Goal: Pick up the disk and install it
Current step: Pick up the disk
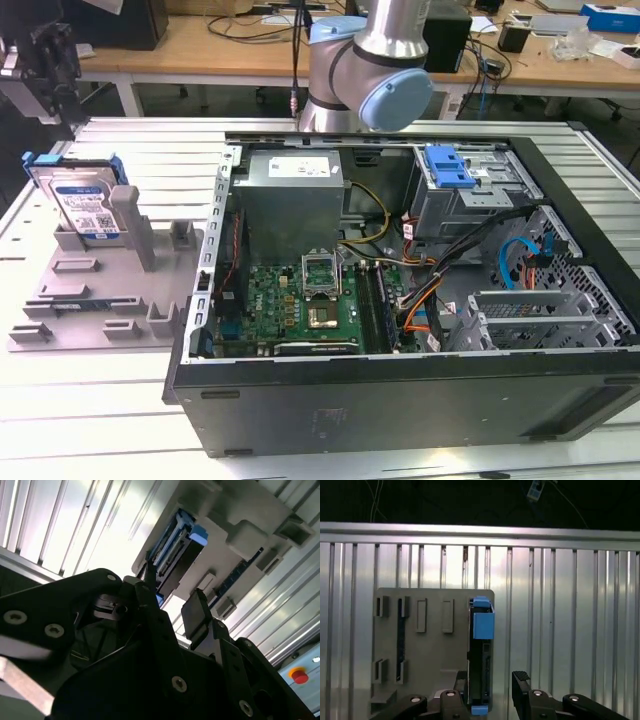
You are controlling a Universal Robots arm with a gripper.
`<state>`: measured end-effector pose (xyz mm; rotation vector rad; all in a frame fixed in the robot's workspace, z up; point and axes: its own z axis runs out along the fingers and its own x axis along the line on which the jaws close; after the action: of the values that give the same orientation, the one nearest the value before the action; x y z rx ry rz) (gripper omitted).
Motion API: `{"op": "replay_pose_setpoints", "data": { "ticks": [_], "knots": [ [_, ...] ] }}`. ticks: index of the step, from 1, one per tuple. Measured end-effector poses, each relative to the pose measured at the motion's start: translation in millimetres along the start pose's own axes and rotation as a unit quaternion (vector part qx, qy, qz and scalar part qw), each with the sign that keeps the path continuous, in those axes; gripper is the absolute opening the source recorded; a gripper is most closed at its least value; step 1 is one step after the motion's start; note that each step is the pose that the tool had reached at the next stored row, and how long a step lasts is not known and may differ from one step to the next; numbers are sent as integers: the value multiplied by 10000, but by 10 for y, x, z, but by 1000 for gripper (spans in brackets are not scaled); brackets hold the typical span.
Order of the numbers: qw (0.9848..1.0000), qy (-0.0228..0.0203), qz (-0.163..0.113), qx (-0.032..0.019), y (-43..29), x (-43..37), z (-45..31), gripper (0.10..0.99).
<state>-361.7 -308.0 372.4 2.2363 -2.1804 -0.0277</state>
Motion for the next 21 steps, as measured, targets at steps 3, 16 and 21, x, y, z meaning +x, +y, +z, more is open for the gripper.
{"op": "replay_pose_setpoints", "data": {
  "ticks": [3, 16, 21],
  "knots": [
    [10000, 0, 0, 0, 86, -2, 15, 482],
    [10000, 1, -34, 0, 302, 1, 159, 482],
    [10000, 2, -79, -1, 301, 45, 209, 482]
  ]
}}
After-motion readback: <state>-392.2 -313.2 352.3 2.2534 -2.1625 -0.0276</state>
